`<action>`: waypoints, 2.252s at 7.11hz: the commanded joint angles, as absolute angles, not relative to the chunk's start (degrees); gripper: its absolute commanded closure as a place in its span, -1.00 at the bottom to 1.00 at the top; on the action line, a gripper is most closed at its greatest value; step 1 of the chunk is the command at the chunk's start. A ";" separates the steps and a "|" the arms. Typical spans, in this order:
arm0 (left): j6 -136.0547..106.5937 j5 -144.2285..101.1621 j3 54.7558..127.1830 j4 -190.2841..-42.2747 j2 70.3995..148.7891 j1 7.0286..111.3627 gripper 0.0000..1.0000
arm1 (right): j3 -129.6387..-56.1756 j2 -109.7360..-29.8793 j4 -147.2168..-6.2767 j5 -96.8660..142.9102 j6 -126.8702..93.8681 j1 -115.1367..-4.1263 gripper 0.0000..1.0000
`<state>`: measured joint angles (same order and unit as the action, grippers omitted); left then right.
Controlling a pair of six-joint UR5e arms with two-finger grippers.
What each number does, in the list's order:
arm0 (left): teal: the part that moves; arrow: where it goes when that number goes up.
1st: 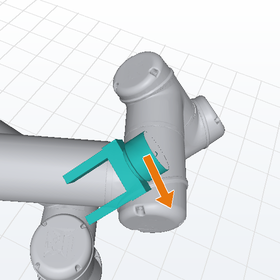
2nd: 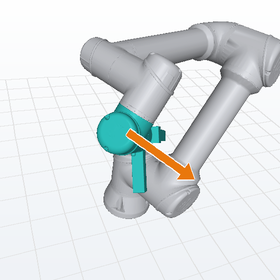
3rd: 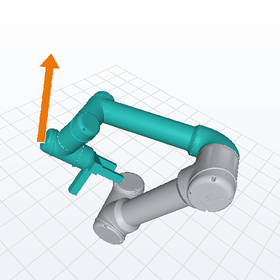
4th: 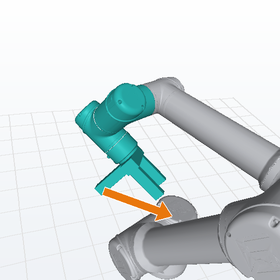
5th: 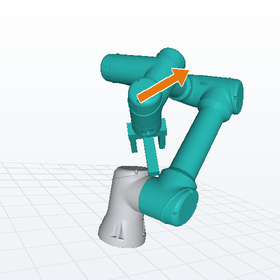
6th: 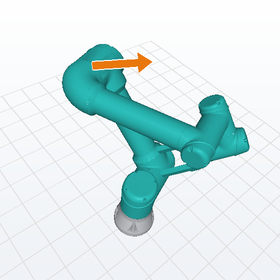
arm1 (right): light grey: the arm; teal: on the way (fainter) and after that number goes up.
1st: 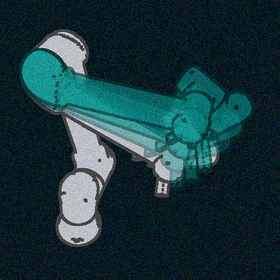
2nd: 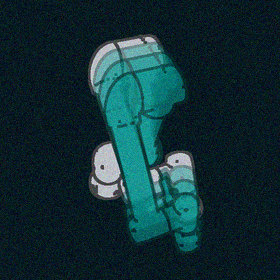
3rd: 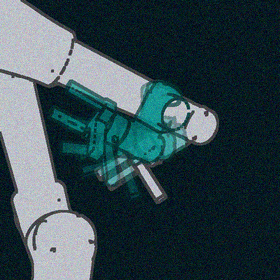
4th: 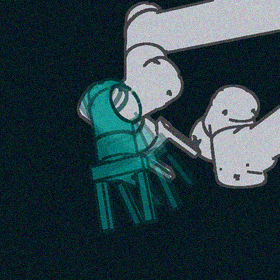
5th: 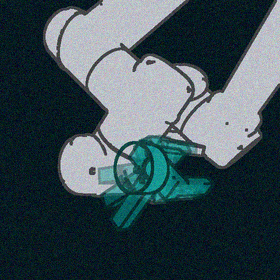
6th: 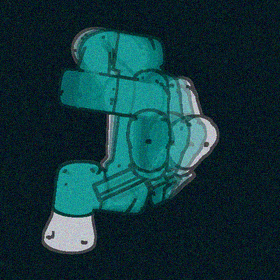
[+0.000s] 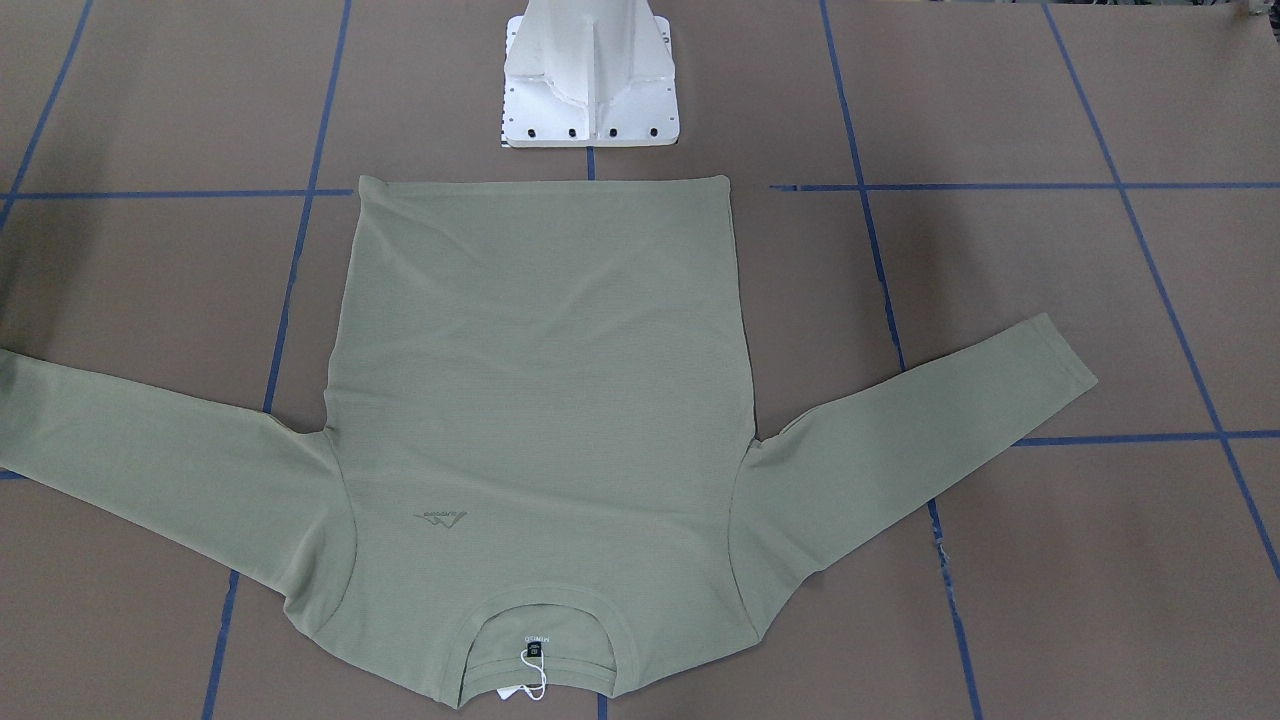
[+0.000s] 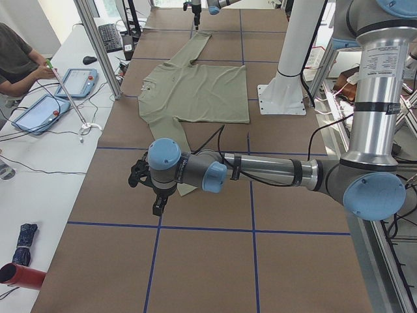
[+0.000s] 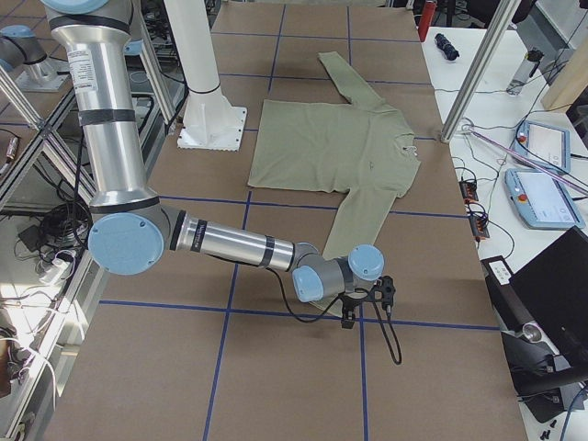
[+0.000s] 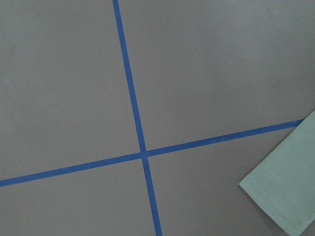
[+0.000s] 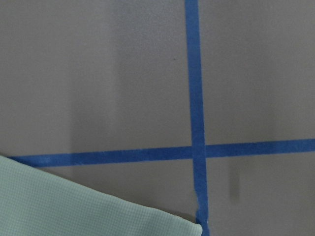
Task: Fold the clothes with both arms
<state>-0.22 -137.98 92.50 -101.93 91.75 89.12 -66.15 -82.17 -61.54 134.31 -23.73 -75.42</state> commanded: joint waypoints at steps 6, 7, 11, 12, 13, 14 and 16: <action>0.09 -137.99 93.33 -101.87 91.67 89.12 -1.00 | -65.30 -81.83 -61.26 134.38 -27.86 -72.51 1.00; 0.09 -137.99 93.51 -101.78 91.58 89.12 -1.00 | -65.65 -81.83 -61.26 134.82 -27.60 -72.68 1.00; -0.09 -138.08 94.04 -101.78 91.49 89.12 -1.00 | -70.20 -83.31 -61.17 138.84 -27.42 -74.43 1.00; -0.09 -138.16 94.48 -101.78 91.49 89.12 -1.00 | -75.97 -85.23 -61.61 139.91 -28.03 -74.44 1.00; -0.35 -139.30 95.00 -101.69 91.41 89.12 -1.00 | -82.38 -86.47 -61.87 140.01 -32.91 -74.44 1.00; -0.44 -139.65 95.10 -101.69 91.49 89.12 -1.00 | -87.75 -86.40 -61.87 140.10 -39.66 -72.62 1.00; -0.53 -139.66 95.71 -101.69 91.49 89.12 -1.00 | -94.46 -80.99 -61.96 139.22 -54.93 -65.51 1.00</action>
<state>-0.44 -139.57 95.28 -101.69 91.48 89.12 -90.43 -84.70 -61.91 139.64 -45.12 -69.58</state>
